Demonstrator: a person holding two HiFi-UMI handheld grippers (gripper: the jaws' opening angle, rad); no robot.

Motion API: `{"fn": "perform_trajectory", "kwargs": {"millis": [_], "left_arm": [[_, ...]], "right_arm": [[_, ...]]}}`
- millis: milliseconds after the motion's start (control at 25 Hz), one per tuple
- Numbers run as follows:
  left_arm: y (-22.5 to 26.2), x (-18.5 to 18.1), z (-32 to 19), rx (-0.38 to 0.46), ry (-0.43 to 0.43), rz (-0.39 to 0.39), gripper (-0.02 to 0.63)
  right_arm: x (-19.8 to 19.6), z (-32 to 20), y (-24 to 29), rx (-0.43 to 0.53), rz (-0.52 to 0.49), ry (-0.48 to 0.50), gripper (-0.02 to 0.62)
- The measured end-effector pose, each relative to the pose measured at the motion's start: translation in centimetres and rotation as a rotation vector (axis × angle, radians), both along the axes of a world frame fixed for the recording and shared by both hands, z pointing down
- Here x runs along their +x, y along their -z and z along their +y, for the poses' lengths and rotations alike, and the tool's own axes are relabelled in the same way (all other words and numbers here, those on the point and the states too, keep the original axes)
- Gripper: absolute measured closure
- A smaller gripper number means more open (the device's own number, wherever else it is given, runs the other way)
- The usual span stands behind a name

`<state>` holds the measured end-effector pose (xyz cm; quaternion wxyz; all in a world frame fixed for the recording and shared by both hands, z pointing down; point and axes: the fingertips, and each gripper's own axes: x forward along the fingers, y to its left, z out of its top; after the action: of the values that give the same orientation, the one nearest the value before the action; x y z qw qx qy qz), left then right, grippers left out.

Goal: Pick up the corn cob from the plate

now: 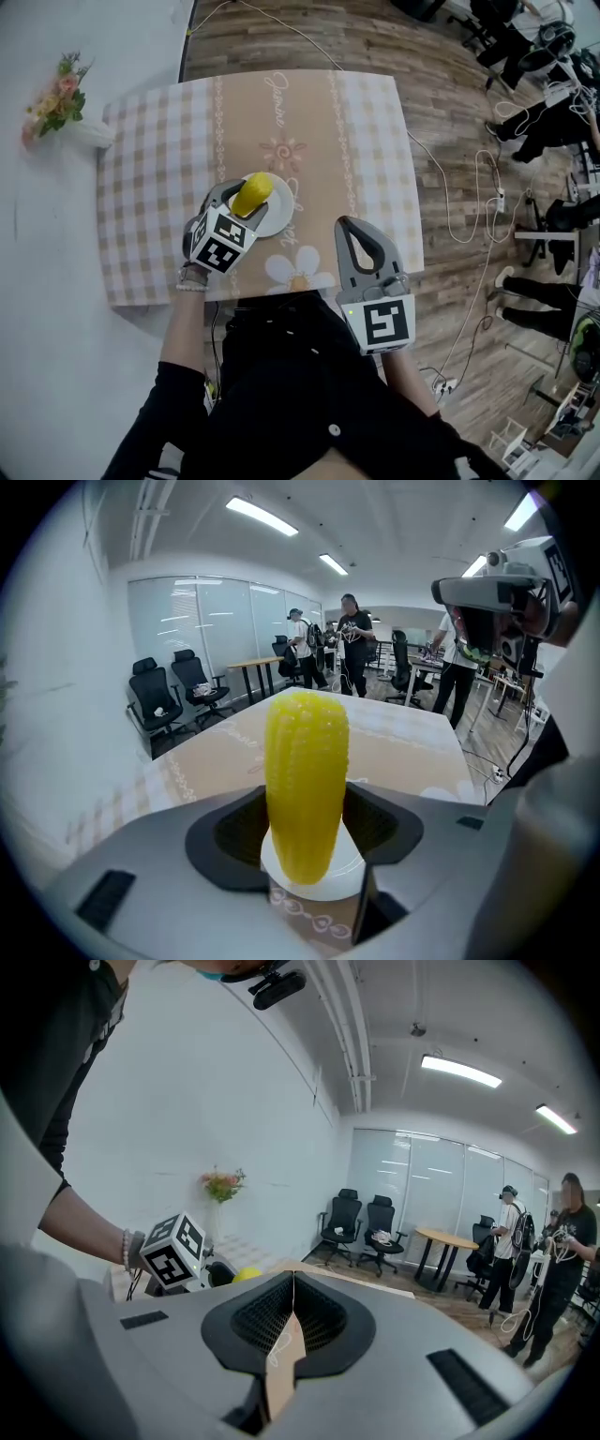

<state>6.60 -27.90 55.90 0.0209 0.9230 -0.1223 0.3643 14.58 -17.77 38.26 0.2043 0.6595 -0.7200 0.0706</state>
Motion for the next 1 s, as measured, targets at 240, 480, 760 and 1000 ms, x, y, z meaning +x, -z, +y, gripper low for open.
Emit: {"fn": "perform_trajectory", "kwargs": {"millis": [240,480,760,1000], "left_arm": [[2.9,-0.9,0.1,0.031,0.048,0.038,0.351],[6.2,-1.4,0.5,0.078,0.075,0.094,0.351],[10.4,-2.1,0.8,0.124,0.118,0.162,0.351],[13.6,-2.6,1.4,0.148,0.152,0.218,0.351]], "right_arm": [[-0.8,-0.9,0.6,0.017,0.008,0.048,0.555],[-1.7,-1.9,1.3,0.045,0.01,0.099,0.555],[-1.9,-3.0,2.7,0.086,0.011,0.14,0.555],[-1.8,-3.8,3.9,0.124,0.014,0.166,0.555]]}}
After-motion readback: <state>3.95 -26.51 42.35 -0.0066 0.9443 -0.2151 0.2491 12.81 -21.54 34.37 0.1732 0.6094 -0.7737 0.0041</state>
